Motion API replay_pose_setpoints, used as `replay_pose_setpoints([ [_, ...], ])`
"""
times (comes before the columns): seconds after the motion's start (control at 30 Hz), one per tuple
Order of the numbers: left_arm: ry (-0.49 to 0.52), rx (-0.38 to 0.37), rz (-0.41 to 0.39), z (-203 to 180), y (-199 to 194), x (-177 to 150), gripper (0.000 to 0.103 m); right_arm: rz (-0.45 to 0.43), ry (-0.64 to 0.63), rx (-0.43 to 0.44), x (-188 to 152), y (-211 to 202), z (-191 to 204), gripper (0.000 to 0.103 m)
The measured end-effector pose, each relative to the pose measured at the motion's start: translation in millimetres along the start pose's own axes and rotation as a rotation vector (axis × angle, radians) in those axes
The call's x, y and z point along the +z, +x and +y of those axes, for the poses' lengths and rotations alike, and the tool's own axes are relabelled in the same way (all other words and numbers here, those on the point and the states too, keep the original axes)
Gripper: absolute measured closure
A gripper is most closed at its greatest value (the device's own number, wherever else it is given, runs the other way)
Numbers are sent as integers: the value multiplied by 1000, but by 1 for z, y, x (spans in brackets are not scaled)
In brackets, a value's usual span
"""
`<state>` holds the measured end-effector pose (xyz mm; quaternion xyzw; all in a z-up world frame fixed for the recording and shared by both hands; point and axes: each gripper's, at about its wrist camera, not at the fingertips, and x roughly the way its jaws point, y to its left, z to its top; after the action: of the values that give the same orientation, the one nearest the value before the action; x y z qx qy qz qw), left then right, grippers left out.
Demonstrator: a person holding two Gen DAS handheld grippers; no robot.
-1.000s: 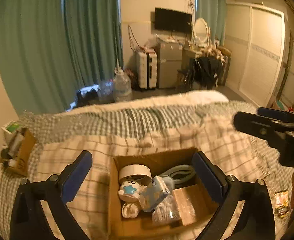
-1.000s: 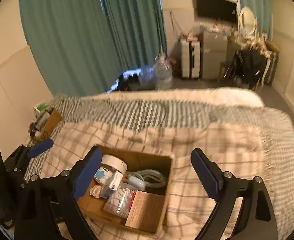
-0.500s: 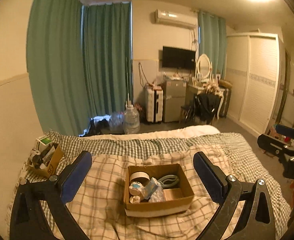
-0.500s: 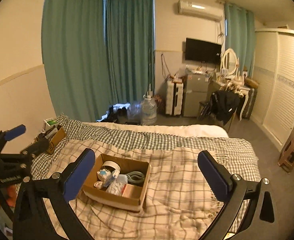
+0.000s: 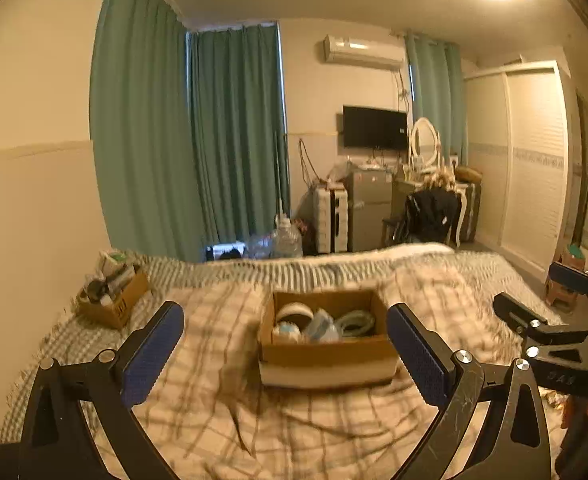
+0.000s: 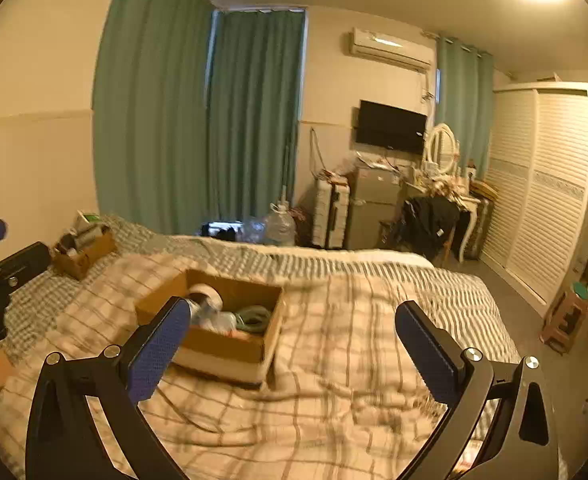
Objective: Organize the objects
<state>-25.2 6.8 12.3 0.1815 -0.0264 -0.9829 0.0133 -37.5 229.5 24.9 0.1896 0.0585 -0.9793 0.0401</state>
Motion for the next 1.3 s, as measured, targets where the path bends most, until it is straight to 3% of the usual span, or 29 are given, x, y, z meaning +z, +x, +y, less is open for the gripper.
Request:
replay_pose_setpoints([
  [0.13,-23,-15,50,-4,18,-26,0,50,-1,3,-21,19,4,0],
  [0.33,-18,-11,81,-8,25,-45,0,58,31,36,-28,27,2,0],
  [1.3,-32,1,90,-2,22,-45,0,68,45,41,-28,27,2,0],
])
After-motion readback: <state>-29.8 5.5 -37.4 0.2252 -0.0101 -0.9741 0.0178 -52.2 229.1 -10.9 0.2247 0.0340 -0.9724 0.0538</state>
